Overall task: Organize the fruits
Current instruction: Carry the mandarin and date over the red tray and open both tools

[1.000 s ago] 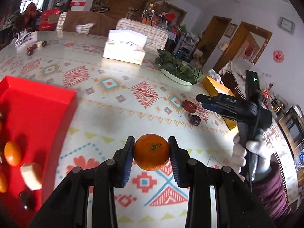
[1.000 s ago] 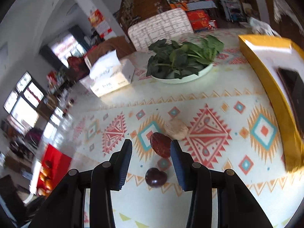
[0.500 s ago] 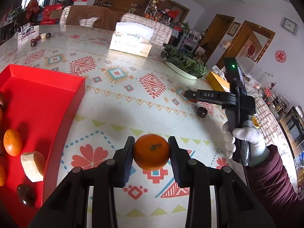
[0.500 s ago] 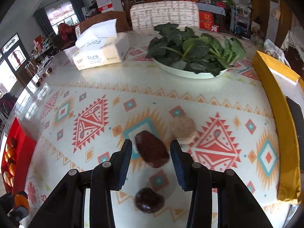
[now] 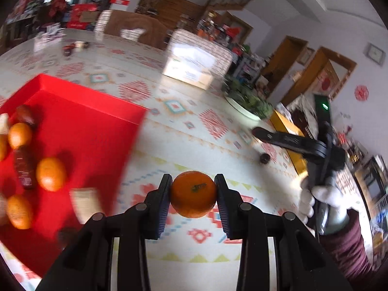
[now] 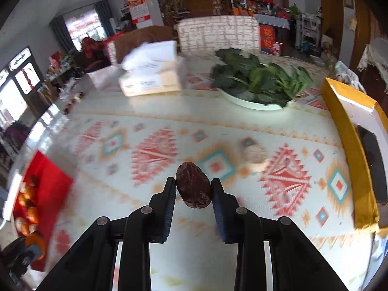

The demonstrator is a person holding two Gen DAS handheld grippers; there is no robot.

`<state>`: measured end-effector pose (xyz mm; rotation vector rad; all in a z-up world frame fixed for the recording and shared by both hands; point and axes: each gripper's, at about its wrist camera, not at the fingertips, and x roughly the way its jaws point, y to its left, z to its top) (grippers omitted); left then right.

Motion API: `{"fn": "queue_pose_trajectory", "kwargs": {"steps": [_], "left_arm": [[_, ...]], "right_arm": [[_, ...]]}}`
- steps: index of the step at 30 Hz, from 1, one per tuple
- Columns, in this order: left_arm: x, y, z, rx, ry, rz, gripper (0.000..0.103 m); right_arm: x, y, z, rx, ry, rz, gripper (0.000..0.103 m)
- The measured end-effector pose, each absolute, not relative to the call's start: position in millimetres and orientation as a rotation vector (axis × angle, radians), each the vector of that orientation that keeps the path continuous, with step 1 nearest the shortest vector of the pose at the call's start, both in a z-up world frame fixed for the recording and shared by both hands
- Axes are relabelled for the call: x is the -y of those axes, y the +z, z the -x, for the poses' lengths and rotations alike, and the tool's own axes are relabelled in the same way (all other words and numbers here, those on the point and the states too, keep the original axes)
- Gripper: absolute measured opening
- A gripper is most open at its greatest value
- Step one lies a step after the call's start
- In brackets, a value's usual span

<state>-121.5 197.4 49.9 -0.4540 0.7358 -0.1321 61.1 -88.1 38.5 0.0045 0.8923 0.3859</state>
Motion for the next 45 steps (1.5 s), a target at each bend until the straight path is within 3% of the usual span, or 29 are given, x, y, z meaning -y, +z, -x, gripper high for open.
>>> {"fn": "queue_pose_trajectory", "kwargs": {"steps": [11, 23, 29, 33, 45], "left_arm": [[-289, 51, 159, -0.679, 0.127, 0.518, 0.035], [-310, 31, 164, -0.720, 0.148, 0.524, 0.035], [-321, 32, 171, -0.695, 0.131, 0.550, 0.047], [-324, 38, 177, -0.669, 0.123, 0.561, 0.066], [-318, 51, 185, -0.635, 0.124, 0.564, 0.068]], "right_arm": [[-18, 43, -10, -0.957, 0.686, -0.051, 0.031], [-132, 22, 14, -1.035, 0.843, 0.022, 0.031], [-142, 28, 15, -0.991, 0.830, 0.039, 0.031], [-119, 31, 26, -0.967, 0.803, 0.076, 0.035], [-83, -2, 76, -1.008, 0.762, 0.126, 0.045]]}}
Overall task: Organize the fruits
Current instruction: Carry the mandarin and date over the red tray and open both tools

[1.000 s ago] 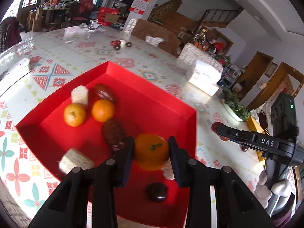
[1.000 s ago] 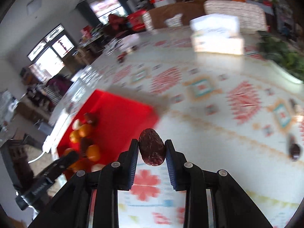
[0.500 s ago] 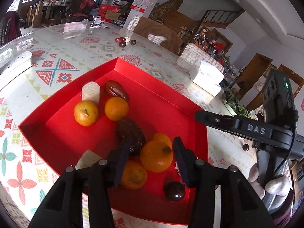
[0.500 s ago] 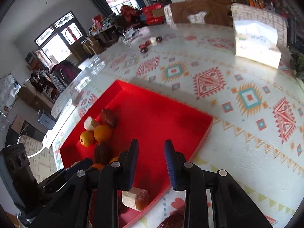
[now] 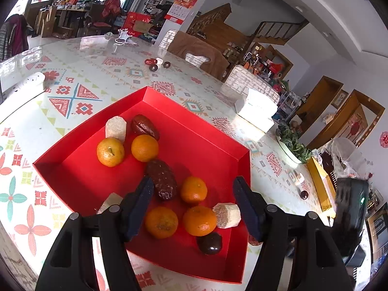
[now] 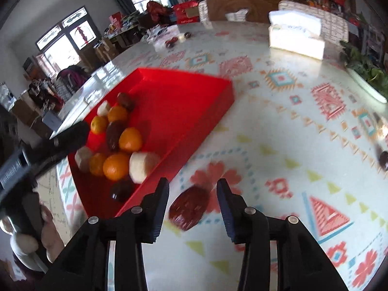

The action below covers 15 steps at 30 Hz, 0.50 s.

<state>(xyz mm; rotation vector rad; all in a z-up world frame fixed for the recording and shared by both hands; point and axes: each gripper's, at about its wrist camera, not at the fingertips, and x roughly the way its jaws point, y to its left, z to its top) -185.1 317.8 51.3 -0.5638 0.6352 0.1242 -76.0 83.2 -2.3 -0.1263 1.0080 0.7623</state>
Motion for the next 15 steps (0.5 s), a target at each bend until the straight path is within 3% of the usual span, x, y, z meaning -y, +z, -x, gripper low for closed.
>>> {"fn": "queue_pose_trajectory", "kwargs": {"steps": [2, 8, 15], "left_arm": [[-315, 52, 186, -0.634, 0.124, 0.558, 0.068], [-313, 54, 189, -0.628, 0.125, 0.566, 0.068], [-322, 53, 195, -0.613, 0.127, 0.600, 0.068]], "right_arm": [[-88, -8, 84, -1.003, 0.753, 0.166, 0.044], [-88, -6, 95, -0.951, 0.738, 0.207, 0.031], [-86, 32, 86, -0.886, 0.737, 0.163, 0.030]]}}
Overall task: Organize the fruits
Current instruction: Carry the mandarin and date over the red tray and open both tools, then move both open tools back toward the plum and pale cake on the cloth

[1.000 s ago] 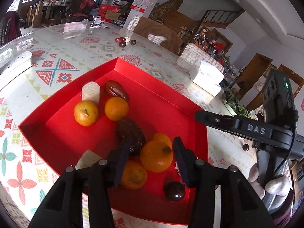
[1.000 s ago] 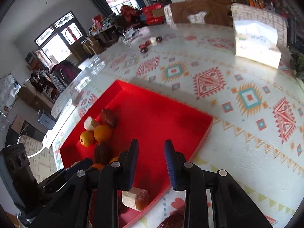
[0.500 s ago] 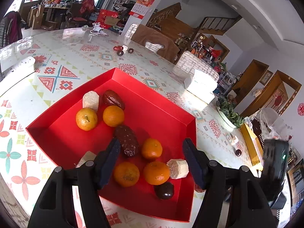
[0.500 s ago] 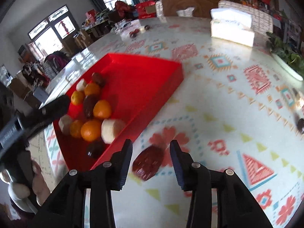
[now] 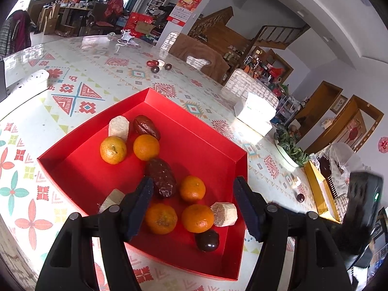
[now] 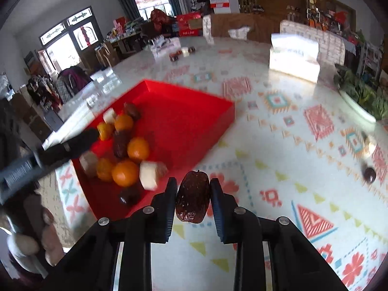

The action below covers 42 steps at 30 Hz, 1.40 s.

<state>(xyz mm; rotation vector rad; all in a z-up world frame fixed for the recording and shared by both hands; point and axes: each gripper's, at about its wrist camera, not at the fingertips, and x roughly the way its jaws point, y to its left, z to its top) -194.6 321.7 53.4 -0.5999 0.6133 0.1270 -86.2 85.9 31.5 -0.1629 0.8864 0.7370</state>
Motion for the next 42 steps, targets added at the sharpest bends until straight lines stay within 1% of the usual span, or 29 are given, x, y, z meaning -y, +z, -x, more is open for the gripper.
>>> {"fn": "queue_pose_trajectory", "kwargs": {"steps": [3, 6, 9, 12, 17, 19, 21, 23, 25, 30, 36, 42], "left_arm": [[-326, 53, 197, -0.609, 0.130, 0.609, 0.068], [-328, 53, 199, -0.609, 0.130, 0.612, 0.069], [-331, 52, 201, -0.613, 0.135, 0.615, 0.072], [-335, 52, 204, -0.613, 0.144, 0.617, 0.073], [-343, 49, 207, -0.615, 0.156, 0.633, 0.074], [-344, 48, 207, -0.615, 0.164, 0.640, 0.077], [-343, 48, 207, -0.615, 0.163, 0.649, 0.079], [-342, 48, 206, -0.617, 0.160, 0.654, 0.079], [-343, 49, 208, -0.612, 0.164, 0.660, 0.079], [-346, 59, 217, -0.573, 0.186, 0.679, 0.079], [-339, 66, 219, -0.566, 0.207, 0.662, 0.080], [-316, 72, 206, -0.594, 0.169, 0.609, 0.080]], "right_arm": [[-104, 44, 81, -0.870, 0.763, 0.168, 0.030], [-130, 46, 74, -0.872, 0.794, 0.193, 0.030], [-161, 37, 67, -0.893, 0.808, 0.242, 0.029], [-180, 26, 63, -0.901, 0.803, 0.266, 0.029], [-183, 22, 59, -0.889, 0.790, 0.243, 0.030], [-175, 28, 60, -0.866, 0.772, 0.230, 0.033], [-163, 36, 58, -0.850, 0.761, 0.203, 0.046], [-149, 43, 55, -0.834, 0.745, 0.171, 0.053], [-130, 51, 54, -0.805, 0.716, 0.141, 0.056], [-87, 58, 44, -0.770, 0.644, 0.054, 0.071], [-48, 49, 28, -0.812, 0.618, -0.061, 0.072], [1, 46, 22, -0.809, 0.567, -0.079, 0.072]]}}
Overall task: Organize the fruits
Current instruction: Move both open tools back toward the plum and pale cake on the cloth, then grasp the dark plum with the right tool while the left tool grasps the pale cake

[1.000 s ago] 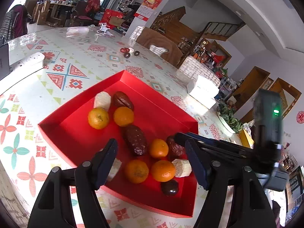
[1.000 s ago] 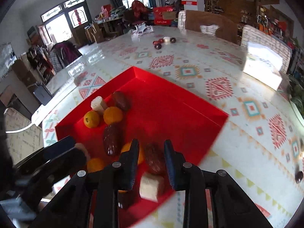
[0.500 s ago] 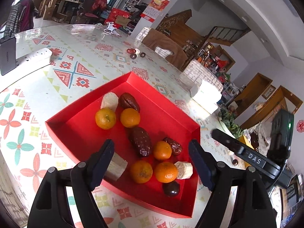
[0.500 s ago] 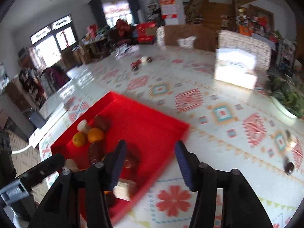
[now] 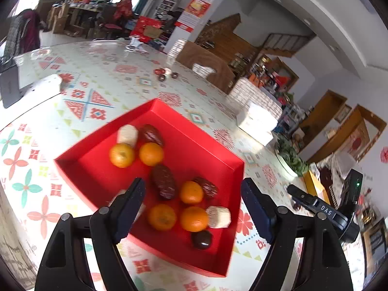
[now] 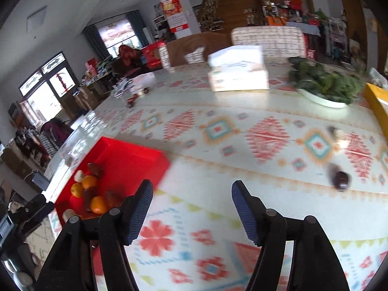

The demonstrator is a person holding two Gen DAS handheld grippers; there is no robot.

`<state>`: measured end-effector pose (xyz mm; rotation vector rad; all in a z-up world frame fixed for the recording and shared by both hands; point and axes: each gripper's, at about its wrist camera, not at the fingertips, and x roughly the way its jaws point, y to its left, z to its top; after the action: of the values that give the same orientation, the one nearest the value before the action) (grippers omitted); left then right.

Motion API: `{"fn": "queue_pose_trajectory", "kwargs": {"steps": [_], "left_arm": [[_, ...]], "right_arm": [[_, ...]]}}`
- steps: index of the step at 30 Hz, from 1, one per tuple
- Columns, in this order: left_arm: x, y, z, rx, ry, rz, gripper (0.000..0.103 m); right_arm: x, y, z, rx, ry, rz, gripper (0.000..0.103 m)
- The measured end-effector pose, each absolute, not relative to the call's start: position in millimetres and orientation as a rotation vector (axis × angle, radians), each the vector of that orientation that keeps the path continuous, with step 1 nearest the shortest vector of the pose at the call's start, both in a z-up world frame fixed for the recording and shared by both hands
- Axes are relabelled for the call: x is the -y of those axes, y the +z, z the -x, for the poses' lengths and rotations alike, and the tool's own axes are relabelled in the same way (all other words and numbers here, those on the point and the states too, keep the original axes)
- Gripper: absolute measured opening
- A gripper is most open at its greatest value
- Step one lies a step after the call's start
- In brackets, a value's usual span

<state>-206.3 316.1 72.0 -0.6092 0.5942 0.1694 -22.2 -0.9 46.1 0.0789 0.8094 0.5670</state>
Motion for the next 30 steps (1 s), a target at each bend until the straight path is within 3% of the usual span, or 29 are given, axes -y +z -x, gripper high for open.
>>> {"fn": "queue_pose_trajectory", "kwargs": {"steps": [10, 17, 28, 30], "left_arm": [[-247, 71, 166, -0.674, 0.005, 0.503, 0.087], [-188, 64, 144, -0.754, -0.066, 0.381, 0.087], [-167, 87, 120, -0.749, -0.029, 0.281, 0.087], [-157, 96, 105, -0.744, -0.052, 0.260, 0.087]], "right_arm": [[162, 52, 2, -0.786, 0.270, -0.134, 0.072], [172, 40, -13, -0.829, 0.252, -0.122, 0.071], [128, -3, -46, -0.905, 0.305, -0.004, 0.047], [127, -4, -45, -0.898, 0.304, 0.013, 0.030]]}}
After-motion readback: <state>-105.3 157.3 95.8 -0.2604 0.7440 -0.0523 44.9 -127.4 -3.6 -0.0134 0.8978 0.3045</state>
